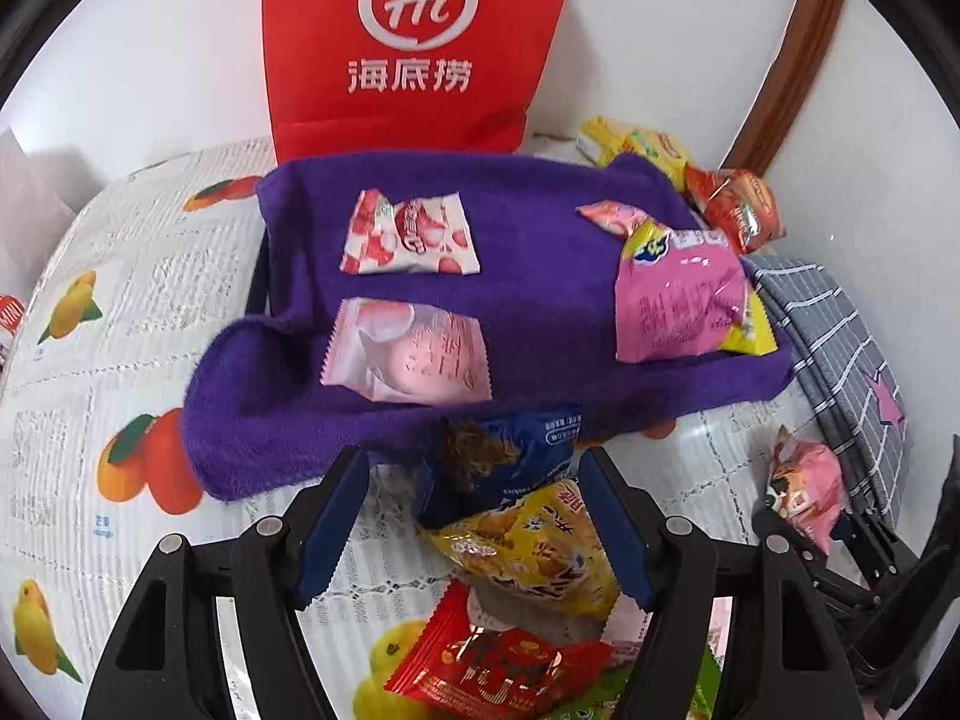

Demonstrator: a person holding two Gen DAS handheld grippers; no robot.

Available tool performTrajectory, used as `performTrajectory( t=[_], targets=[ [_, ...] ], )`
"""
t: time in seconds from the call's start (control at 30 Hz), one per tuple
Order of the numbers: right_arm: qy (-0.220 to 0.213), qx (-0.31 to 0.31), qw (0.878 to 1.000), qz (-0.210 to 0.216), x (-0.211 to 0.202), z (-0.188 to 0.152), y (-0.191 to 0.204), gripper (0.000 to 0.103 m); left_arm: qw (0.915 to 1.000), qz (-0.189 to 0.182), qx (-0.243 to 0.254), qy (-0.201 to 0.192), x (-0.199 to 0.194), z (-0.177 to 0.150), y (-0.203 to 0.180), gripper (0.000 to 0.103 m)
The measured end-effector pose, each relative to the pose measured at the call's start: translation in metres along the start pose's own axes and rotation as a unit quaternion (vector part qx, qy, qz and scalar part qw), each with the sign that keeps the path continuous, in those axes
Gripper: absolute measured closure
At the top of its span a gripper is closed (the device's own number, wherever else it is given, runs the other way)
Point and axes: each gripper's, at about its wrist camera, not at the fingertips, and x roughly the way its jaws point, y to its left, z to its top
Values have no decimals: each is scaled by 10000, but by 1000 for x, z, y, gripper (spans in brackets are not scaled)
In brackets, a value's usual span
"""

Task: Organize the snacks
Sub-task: 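Lift the pink tin packet with the right tool while the left tool grasps a dark blue packet, then carry both held packets over the purple towel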

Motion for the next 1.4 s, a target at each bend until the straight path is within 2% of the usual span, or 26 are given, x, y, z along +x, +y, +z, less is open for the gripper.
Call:
performTrajectory(
  t=[0.2, 0.6, 0.7, 0.73, 0.8, 0.9, 1.0, 1.4],
  targets=[
    [4, -16, 10000, -24, 0, 0, 1, 50, 9992, -135, -293, 252, 18, 0, -1, 32],
    [12, -27, 10000, 1, 1, 0, 2, 48, 9982, 176, -476, 306, 39, 2, -12, 33],
    [14, -30, 10000, -6, 1, 0, 2, 48, 9985, 212, -429, 260, 39, 2, -12, 34],
    [14, -31, 10000, -7, 0, 0, 2, 48, 9985, 229, -434, 244, 38, 2, -11, 38],
    [14, -28, 10000, -5, 1, 0, 2, 48, 9983, 225, -497, 215, 36, 1, -8, 45],
    [16, -41, 10000, -18, 1, 0, 2, 48, 9979, -56, -606, 218, 32, 0, 1, 48],
    [19, -51, 10000, -26, 1, 0, 2, 48, 9974, -168, -672, 179, 26, -2, 6, 51],
    [23, -54, 10000, -25, 1, 0, 2, 48, 9977, -164, -497, -423, -27, -2, 10, 51]
  ],
)
